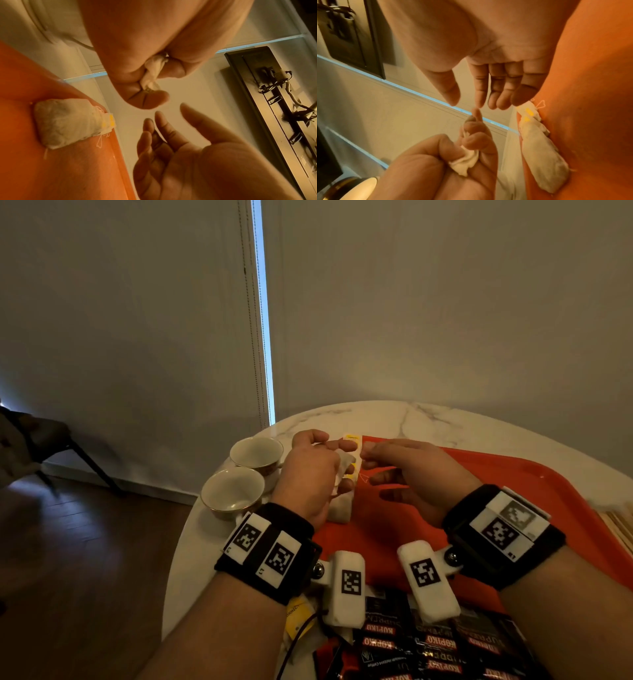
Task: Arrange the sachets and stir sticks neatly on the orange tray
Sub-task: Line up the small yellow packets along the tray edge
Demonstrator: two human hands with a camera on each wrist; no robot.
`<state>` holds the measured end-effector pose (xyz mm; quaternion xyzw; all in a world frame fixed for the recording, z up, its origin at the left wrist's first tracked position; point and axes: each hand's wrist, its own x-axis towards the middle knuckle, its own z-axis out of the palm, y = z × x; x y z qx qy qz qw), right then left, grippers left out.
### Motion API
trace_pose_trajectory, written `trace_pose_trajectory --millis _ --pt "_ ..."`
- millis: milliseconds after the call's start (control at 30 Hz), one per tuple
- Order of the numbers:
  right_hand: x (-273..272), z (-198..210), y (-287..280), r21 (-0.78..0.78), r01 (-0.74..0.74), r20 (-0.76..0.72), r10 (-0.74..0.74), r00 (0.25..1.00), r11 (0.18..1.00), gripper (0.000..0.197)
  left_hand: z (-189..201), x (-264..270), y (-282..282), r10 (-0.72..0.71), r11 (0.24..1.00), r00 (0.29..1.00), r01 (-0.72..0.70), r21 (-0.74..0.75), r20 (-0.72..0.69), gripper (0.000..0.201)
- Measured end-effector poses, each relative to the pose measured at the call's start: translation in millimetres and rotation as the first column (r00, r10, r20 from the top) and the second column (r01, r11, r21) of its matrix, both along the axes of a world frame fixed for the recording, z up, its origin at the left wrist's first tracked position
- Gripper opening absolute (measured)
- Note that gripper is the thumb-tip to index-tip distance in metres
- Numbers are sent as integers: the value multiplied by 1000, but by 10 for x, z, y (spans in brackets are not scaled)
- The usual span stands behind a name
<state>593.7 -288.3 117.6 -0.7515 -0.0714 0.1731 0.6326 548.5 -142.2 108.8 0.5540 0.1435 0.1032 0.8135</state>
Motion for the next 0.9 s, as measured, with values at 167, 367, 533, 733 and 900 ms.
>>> trace_pose_trajectory --millis 167,367,533,733,900 --pt "-2 -29 53 -175 -109 75 124 990 978 21 -1 -25 -10 -156 988 987 156 -12 47 57" --pt "-19 93 16 -220 -75 458 170 873 973 26 -24 20 46 -77 959 996 86 -269 43 44" --pt "-20 207 57 -477 -167 477 414 776 863 31 34 -16 84 -224 863 973 227 -451 61 19" --pt "58 245 66 -396 -114 451 302 840 911 11 -47 32 93 -191 859 968 246 -449 166 73" --pt "131 198 35 -168 -69 420 134 898 983 11 -56 39 110 -201 908 973 227 -353 110 69"
